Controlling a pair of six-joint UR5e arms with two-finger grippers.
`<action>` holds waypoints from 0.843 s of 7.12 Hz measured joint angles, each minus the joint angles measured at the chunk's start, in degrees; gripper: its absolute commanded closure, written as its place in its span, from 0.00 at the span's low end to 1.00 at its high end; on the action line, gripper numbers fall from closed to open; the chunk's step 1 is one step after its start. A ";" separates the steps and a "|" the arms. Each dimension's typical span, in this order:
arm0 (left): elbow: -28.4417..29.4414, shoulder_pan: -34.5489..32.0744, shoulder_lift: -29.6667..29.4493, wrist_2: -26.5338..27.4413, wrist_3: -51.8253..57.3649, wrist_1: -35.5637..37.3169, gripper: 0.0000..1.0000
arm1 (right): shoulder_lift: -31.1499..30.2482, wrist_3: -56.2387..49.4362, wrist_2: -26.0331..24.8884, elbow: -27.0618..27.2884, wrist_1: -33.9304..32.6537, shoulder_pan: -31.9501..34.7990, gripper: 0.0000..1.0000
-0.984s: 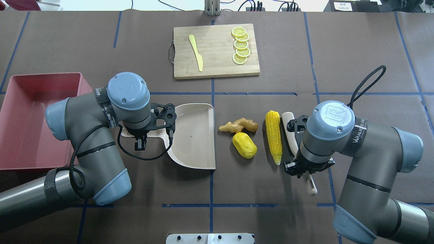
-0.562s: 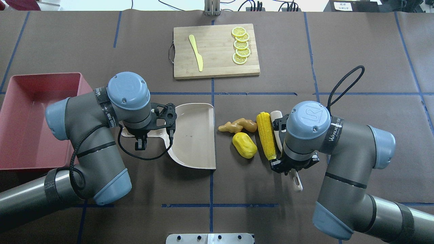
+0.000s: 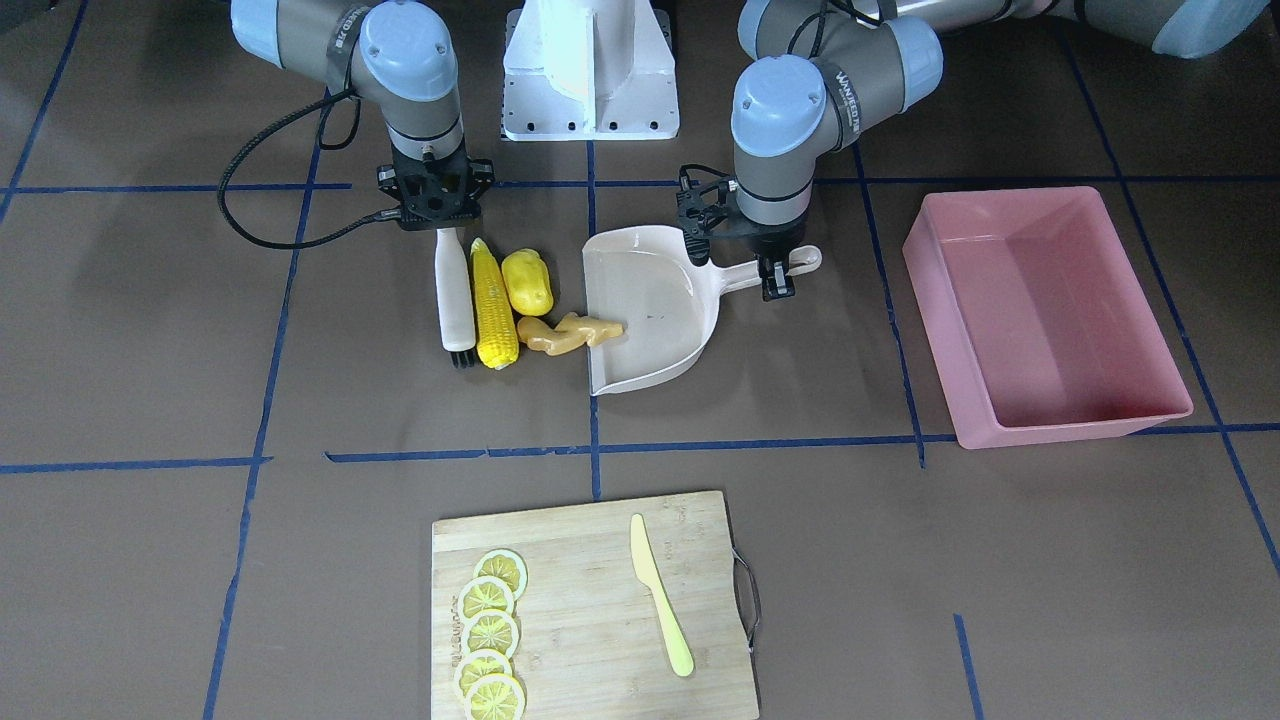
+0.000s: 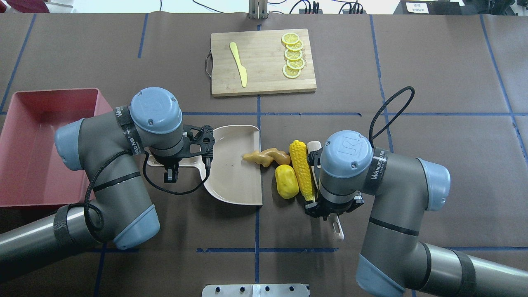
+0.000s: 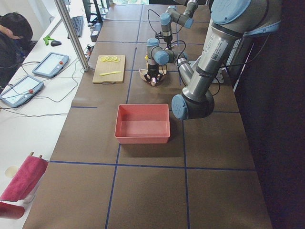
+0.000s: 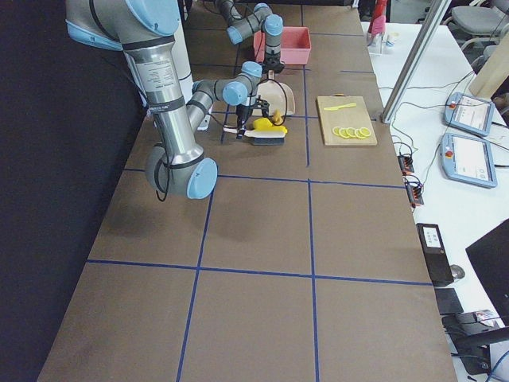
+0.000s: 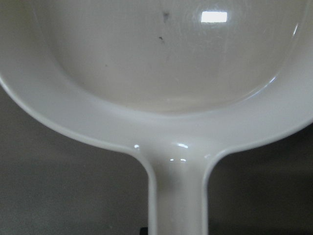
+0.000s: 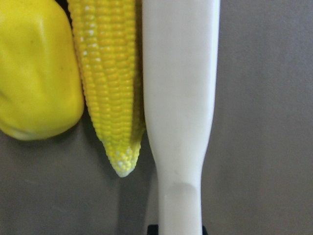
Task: Sweep and dump trash into bin
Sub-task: 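Sweep the corn, mango and ginger toward the dustpan with the right gripper's brush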
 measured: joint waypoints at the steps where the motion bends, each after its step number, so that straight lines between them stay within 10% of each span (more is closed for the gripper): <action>1: 0.03 -0.03 0.00 -0.01 -0.01 0.02 1.00 | 1.92 0.23 0.04 -1.28 0.00 -0.21 1.00; 6: 0.06 0.02 -0.05 -0.04 -0.27 0.09 1.00 | 9.31 2.47 0.46 -5.45 0.08 -1.47 1.00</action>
